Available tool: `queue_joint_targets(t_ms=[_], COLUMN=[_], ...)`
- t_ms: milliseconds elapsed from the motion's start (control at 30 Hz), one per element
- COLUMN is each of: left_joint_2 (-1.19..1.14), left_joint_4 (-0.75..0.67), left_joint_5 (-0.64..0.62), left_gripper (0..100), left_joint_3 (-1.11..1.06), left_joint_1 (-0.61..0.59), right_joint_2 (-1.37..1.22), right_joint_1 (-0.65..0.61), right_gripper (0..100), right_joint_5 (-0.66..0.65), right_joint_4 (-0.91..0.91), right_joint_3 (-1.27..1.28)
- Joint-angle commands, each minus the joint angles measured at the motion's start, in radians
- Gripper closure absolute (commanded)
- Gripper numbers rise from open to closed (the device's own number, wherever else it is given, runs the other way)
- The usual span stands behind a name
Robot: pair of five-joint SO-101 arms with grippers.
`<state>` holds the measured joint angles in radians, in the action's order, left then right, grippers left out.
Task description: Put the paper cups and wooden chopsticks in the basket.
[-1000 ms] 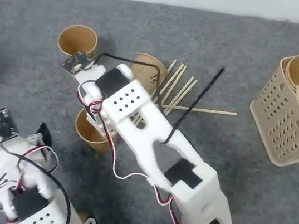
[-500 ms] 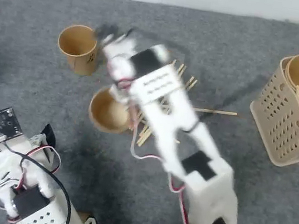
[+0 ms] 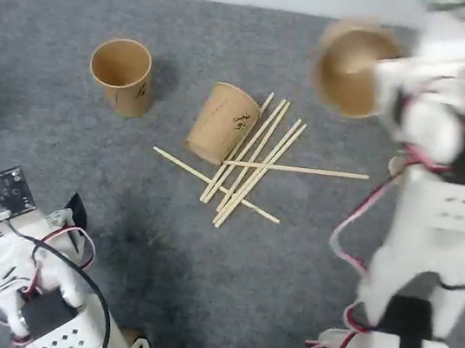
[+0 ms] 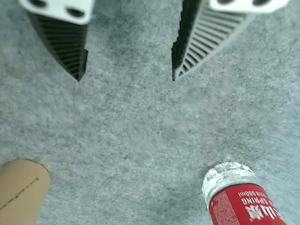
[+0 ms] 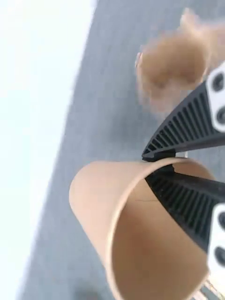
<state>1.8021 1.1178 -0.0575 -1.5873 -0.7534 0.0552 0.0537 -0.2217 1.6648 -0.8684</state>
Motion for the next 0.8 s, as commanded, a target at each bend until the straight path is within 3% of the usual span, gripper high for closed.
queue_joint_targets(t_ms=[0,233,767], left_joint_2=[0.020,0.020,0.020], left_joint_4=[-0.025,-0.025,-0.026], left_joint_5=[-0.009,-0.009,-0.009], left_gripper=[72,72,72], left_joint_3=[0.005,0.005,-0.002], left_joint_1=[0.006,0.006,0.006], right_joint_2=[0.041,0.002,-0.222], right_joint_1=[0.154,0.357,0.390], right_gripper=[99.3,99.3,99.3], right_joint_5=[-0.011,-0.011,-0.008], right_joint_4=[-0.038,-0.045,-0.024], right_joint_3=[-0.032,-0.032,-0.037])
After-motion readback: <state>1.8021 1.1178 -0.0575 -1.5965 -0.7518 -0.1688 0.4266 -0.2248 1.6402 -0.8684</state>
